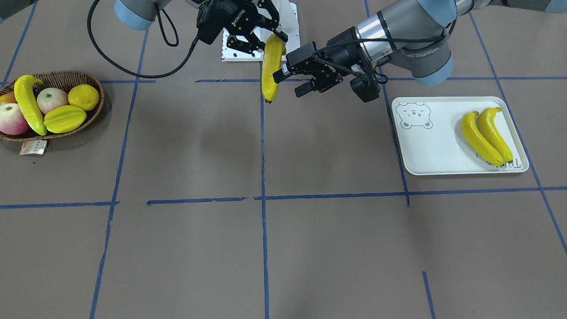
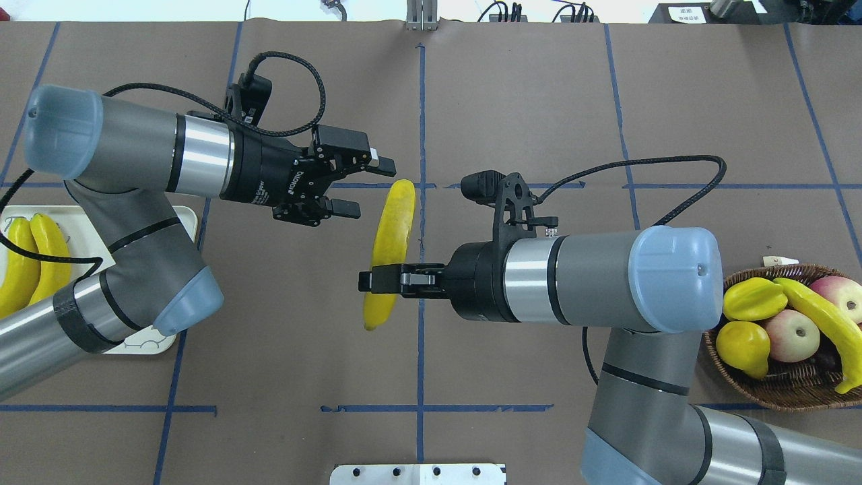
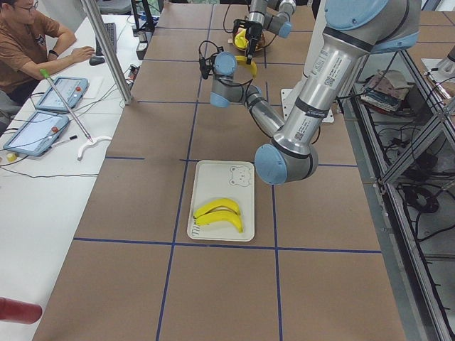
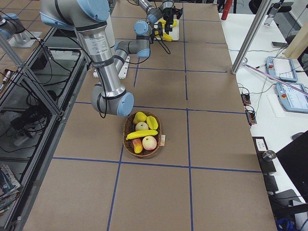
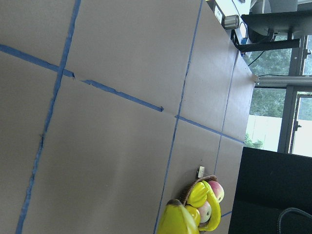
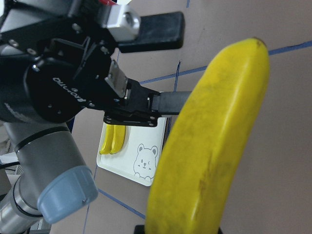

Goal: Transfer all bananas from basket to plate

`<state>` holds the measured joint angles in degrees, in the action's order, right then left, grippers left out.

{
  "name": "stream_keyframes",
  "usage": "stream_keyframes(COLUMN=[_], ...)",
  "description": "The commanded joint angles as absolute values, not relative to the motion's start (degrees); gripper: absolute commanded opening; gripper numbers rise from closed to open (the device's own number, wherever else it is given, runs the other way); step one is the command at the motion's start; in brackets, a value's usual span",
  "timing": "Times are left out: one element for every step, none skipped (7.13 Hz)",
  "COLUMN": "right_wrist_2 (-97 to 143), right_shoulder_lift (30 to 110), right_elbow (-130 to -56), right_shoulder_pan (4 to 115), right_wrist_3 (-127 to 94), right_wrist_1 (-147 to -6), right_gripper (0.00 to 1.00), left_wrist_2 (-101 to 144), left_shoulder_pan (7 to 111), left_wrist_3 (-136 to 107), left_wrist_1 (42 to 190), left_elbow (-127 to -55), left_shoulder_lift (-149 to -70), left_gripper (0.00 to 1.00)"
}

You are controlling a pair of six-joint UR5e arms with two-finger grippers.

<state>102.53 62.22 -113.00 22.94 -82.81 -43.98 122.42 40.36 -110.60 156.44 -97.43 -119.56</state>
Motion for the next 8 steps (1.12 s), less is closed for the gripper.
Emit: stream_keyframes(right_wrist_2=[102.39, 102.39, 102.39, 102.39, 102.48, 102.48, 102.57, 102.66], right_shoulder_lift=[62.05, 62.14, 62.14, 62.14, 62.14, 62.23, 62.31, 62.31], right_elbow=[-112.94, -112.94, -112.94, -113.03, -113.03, -113.2, -113.29, -113.38], right_shoulder_pan=[22.76, 22.68, 22.68, 22.68, 22.68, 22.76, 22.76, 22.85], right_wrist_3=[-82.97, -82.97, -83.06, -83.06, -83.14, -83.23, -83.23, -83.06], right_wrist_1=[-43.86, -43.86, -43.86, -43.86, -43.86, -43.77, -43.77, -43.77], right_gripper=[0.02, 0.02, 0.02, 0.02, 0.02, 0.01, 0.01, 0.03], left_wrist_2=[122.17, 122.17, 122.17, 122.17, 122.17, 122.17, 122.17, 122.17], left_shoulder_pan=[39.47, 38.77, 37.11, 36.31, 36.12, 36.12, 36.21, 36.3], left_wrist_3=[-112.31, -112.67, -112.76, -112.76, -112.76, -113.63, -114.43, -114.43], left_wrist_1=[156.71, 156.71, 156.71, 156.8, 156.8, 156.8, 156.8, 156.8], left_elbow=[-97.73, -98.6, -98.7, -98.88, -99.05, -99.14, -99.49, -99.58], left_shoulder_lift=[-119.71, -119.71, -119.71, -119.79, -119.79, -119.71, -119.62, -119.27], left_gripper=[0.99, 0.97, 0.95, 0.92, 0.86, 0.59, 0.26, 0.0])
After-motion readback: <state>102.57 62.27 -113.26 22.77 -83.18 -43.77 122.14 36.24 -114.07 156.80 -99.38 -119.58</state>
